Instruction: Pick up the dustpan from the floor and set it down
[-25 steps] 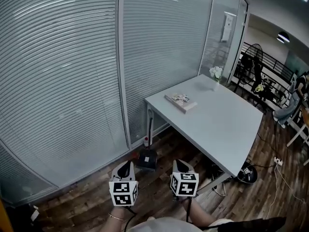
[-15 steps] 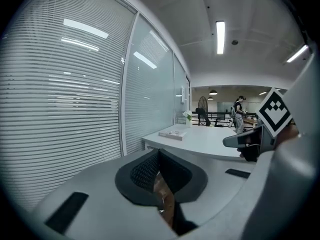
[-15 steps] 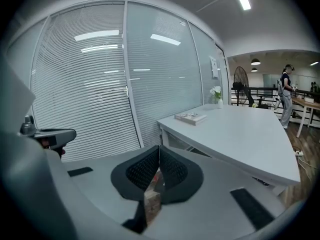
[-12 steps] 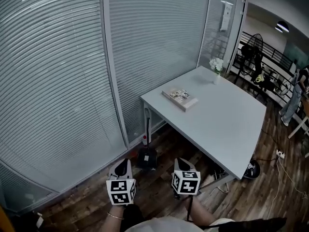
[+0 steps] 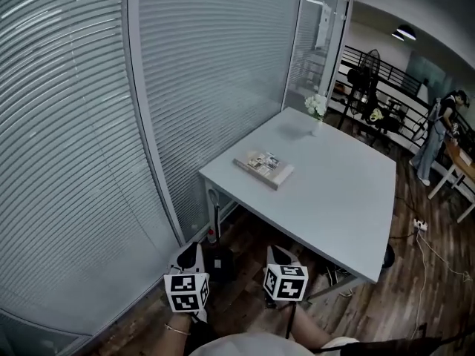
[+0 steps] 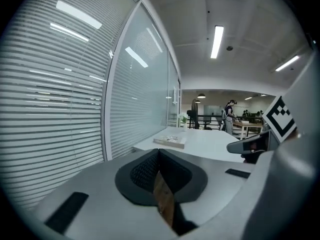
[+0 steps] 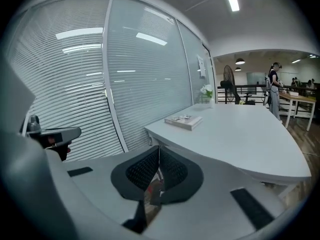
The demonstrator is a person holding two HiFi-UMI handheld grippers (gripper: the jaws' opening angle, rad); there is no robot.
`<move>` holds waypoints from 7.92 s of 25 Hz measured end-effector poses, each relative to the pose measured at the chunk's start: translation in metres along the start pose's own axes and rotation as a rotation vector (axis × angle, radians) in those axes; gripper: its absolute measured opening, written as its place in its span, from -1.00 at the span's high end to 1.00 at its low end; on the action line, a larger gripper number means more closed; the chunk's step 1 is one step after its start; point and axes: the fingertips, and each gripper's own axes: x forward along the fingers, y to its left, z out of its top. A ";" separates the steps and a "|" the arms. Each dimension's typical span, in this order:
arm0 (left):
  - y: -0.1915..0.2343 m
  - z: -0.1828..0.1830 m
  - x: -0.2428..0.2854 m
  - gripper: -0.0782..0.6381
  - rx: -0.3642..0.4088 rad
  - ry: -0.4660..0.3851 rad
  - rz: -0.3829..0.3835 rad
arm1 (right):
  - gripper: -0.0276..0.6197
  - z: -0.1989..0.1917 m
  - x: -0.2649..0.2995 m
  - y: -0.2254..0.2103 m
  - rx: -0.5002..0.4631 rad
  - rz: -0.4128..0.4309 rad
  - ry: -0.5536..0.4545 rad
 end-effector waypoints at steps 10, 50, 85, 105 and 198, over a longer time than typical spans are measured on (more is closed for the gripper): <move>0.072 0.041 0.079 0.73 0.028 0.002 -0.115 | 0.82 0.062 0.070 0.039 0.033 -0.104 -0.048; 0.103 -0.215 0.218 0.73 -0.028 0.255 -0.156 | 0.82 -0.145 0.244 0.023 0.107 -0.118 0.226; 0.070 -0.262 0.288 0.24 0.020 0.262 -0.308 | 0.82 -0.197 0.267 -0.024 0.155 -0.215 0.270; 0.061 -0.260 0.373 0.17 0.109 0.204 -0.355 | 0.82 -0.222 0.260 -0.043 0.176 -0.265 0.316; -0.272 -0.102 0.099 0.52 0.433 0.137 -1.017 | 0.82 -0.129 -0.111 -0.177 0.390 -0.711 -0.002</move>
